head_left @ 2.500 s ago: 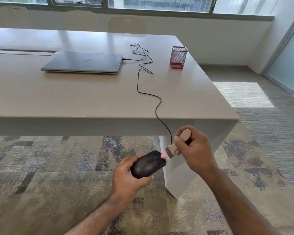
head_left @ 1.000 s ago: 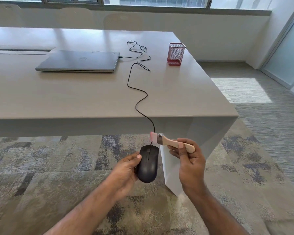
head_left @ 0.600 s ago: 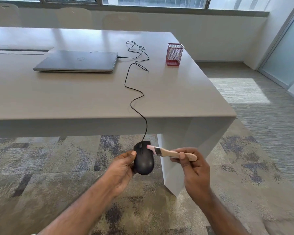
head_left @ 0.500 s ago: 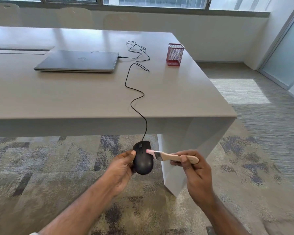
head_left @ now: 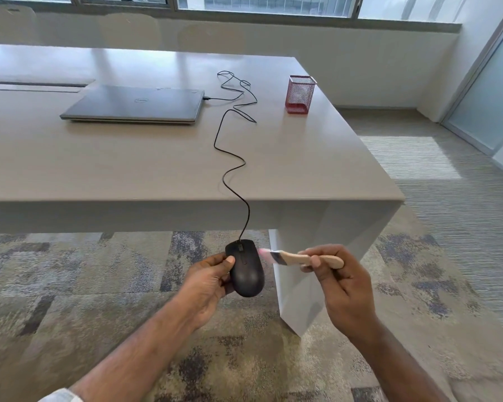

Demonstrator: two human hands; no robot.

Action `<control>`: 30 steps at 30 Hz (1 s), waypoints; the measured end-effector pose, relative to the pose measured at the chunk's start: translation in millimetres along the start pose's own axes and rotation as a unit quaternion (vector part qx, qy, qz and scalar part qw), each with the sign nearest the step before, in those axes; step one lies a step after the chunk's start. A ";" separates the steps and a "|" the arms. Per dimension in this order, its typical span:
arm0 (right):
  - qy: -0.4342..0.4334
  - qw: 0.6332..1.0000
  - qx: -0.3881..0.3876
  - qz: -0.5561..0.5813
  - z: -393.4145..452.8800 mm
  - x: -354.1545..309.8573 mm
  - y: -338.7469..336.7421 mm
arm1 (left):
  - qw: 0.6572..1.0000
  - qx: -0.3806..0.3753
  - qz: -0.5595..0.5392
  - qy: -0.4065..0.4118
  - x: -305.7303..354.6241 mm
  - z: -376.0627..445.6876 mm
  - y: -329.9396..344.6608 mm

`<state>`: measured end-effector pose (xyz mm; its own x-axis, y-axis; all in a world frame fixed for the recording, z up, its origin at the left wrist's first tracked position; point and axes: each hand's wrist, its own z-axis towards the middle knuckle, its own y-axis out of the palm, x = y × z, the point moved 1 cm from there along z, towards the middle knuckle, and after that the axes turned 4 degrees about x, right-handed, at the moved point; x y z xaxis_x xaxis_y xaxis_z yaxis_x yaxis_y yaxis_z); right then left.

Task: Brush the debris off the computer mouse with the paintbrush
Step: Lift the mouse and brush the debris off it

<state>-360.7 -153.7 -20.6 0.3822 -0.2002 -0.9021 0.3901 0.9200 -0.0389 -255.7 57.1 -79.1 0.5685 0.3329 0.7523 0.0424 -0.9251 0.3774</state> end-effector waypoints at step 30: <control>-0.079 0.938 -0.289 -0.176 3.7 -36.7 16.7 | 0.995 0.074 0.068 0.002 12.2 2.8 18.7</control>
<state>-365.1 -132.3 13.4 0.4528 -0.5312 -0.7161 0.0136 0.8072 -0.5902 -245.7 43.4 -64.3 0.5744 0.2030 0.7930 0.0864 -0.9784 0.1879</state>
